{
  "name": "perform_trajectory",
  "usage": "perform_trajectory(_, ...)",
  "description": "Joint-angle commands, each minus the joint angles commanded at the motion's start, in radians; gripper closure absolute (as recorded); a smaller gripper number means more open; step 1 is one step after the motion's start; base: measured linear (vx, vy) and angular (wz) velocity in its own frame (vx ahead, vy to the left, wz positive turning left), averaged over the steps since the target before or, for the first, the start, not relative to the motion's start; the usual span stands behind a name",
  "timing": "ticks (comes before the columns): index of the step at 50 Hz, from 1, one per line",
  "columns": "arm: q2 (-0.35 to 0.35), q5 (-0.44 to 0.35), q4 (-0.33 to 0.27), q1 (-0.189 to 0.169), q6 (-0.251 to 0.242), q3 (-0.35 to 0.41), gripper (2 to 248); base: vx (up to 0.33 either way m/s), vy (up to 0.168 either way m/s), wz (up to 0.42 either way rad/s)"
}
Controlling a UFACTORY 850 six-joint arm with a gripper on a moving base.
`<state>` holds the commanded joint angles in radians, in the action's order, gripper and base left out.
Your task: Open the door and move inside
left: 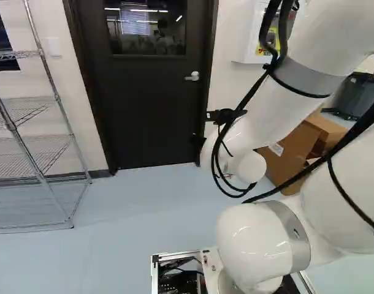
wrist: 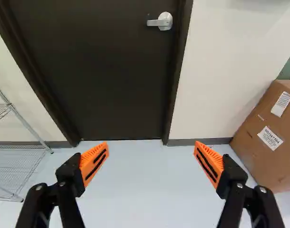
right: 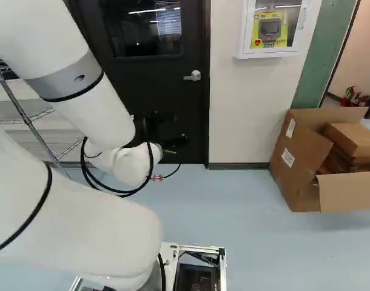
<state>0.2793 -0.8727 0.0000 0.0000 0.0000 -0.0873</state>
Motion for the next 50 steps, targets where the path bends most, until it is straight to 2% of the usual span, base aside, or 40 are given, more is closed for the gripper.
perform_trajectory(50, 0.0, 0.0, 0.0, 0.0, 0.0, 0.0, 3, 0.199, 0.039, -0.01)
